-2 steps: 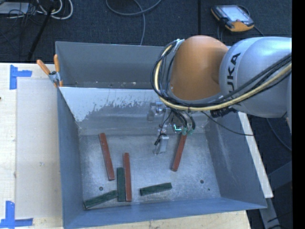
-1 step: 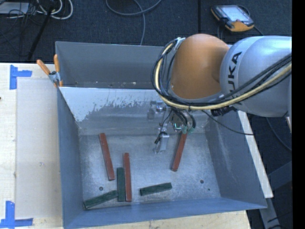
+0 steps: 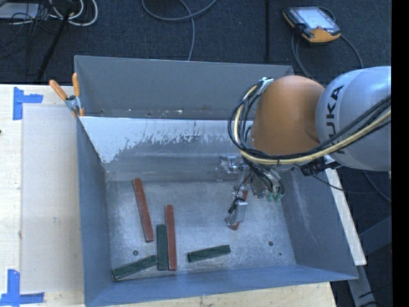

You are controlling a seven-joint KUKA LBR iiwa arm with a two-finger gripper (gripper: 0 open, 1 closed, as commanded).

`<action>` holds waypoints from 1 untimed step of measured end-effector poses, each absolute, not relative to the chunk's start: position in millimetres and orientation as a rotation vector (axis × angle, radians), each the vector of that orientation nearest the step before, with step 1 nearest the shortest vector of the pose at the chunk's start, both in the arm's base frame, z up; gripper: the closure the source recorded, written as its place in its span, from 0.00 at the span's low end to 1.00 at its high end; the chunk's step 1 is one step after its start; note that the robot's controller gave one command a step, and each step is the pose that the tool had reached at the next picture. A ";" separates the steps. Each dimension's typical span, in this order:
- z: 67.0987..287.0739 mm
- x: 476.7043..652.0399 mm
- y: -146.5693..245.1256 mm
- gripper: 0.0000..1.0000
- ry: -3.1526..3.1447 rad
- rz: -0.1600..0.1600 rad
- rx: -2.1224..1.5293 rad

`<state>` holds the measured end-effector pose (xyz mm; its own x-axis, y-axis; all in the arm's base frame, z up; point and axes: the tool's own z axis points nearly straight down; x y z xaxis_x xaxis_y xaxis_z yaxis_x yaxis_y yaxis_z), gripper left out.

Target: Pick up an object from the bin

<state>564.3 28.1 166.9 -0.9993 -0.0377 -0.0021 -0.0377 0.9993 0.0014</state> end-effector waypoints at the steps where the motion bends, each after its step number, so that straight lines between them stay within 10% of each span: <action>1: 151.4 543.6 2.6 0.00 3.145 -0.005 0.063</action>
Offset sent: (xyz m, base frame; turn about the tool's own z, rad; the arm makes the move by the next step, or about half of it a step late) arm -0.0487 0.0297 -0.0754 -0.0143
